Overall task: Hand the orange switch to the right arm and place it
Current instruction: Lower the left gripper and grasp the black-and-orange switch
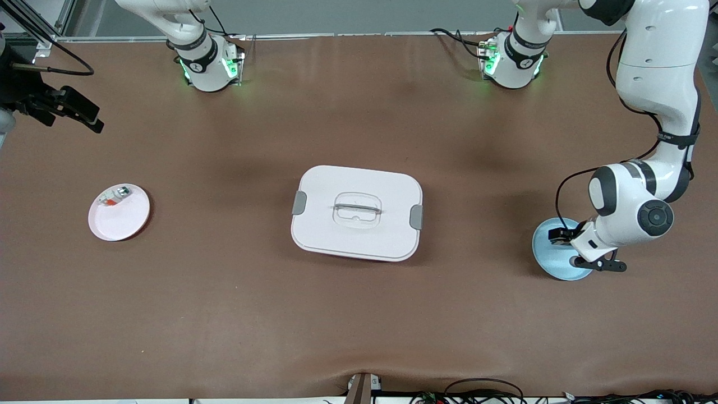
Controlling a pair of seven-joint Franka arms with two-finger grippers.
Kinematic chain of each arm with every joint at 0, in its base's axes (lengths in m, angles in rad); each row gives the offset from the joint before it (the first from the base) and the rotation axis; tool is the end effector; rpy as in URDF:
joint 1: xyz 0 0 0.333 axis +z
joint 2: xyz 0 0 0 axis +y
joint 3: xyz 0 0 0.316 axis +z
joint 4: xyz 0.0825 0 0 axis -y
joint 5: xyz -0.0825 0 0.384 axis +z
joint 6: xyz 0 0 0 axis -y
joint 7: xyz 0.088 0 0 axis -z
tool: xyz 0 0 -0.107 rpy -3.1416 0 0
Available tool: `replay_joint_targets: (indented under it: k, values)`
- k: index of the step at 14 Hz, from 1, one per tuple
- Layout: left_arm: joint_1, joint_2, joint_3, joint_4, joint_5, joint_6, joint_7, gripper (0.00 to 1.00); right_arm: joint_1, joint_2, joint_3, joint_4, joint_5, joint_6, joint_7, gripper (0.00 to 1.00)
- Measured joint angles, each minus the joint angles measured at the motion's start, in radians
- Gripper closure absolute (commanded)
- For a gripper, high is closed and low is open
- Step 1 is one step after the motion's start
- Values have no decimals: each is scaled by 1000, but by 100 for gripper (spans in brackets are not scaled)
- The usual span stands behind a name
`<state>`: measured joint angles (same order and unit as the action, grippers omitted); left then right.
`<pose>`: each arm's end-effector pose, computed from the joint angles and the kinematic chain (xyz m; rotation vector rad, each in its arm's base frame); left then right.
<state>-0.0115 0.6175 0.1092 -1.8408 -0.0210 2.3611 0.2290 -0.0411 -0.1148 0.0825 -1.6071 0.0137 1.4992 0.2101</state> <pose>0.6317 0.0583 0.1842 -3.0968 0.2058 0.1557 0.5104 0.0255 0.6621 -3.1255 0.2635 -0.0093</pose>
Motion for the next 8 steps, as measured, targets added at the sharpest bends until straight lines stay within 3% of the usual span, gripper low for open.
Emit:
replay_joint_targets:
  k: [5, 8]
  values:
    - [0, 3, -2, 0, 0, 2, 0, 0, 1, 0, 2, 0, 0, 1, -1, 0]
    - [0, 3, -2, 0, -1, 6, 0, 50, 1, 0, 2, 0, 0, 1, -1, 0]
